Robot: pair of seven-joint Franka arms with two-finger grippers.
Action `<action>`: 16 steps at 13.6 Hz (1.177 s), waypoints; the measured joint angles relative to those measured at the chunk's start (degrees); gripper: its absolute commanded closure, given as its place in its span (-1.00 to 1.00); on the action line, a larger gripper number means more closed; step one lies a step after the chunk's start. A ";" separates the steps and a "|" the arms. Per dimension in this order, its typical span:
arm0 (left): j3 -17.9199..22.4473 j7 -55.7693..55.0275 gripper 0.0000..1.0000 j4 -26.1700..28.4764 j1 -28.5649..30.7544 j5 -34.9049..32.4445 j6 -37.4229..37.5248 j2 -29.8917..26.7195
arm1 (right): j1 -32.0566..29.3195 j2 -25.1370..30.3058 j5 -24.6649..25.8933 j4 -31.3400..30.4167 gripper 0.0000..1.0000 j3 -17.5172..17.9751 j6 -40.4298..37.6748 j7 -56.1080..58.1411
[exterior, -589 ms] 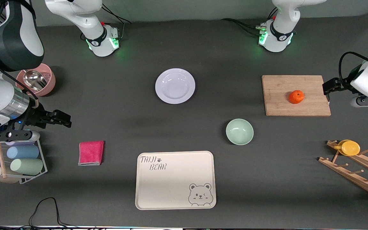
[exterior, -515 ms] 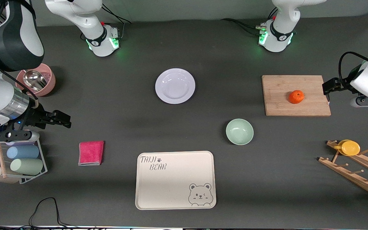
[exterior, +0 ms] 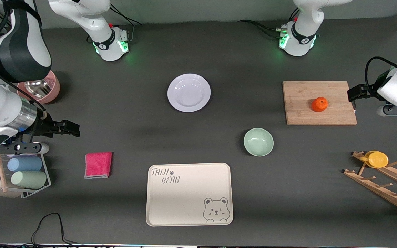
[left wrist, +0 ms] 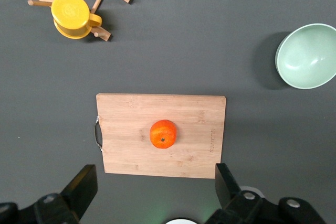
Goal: Place orange and plate with both arms
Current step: 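Lower the left gripper onto the orange on the cutting board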
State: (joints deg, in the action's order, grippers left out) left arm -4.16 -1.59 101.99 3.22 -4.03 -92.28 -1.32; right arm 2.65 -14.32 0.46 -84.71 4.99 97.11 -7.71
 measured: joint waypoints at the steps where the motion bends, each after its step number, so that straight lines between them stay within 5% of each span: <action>1: 0.00 0.00 -1.00 0.00 0.00 -0.01 0.52 0.09 | 0.29 -0.12 0.00 -0.03 -1.00 0.07 -0.43 0.00; 6: 0.03 0.00 -1.00 3.67 0.46 -0.07 2.83 -4.39 | 1.42 -0.83 0.00 -0.05 -1.00 0.11 -1.29 0.00; 12: 2.20 0.02 -1.00 18.78 0.65 -0.02 -1.31 -16.10 | 1.44 -0.83 0.00 -0.03 -1.00 0.12 -1.37 0.00; 16: 3.86 0.23 -1.00 24.00 0.71 -0.02 -4.00 -17.94 | 1.44 -0.84 0.00 -0.03 -1.00 0.12 -1.38 0.00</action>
State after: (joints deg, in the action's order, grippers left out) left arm -0.31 -1.35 125.99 3.93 -4.04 -96.28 -19.25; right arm 4.09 -15.16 0.46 -84.74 5.11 95.74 -7.71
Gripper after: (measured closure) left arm 0.000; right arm 0.000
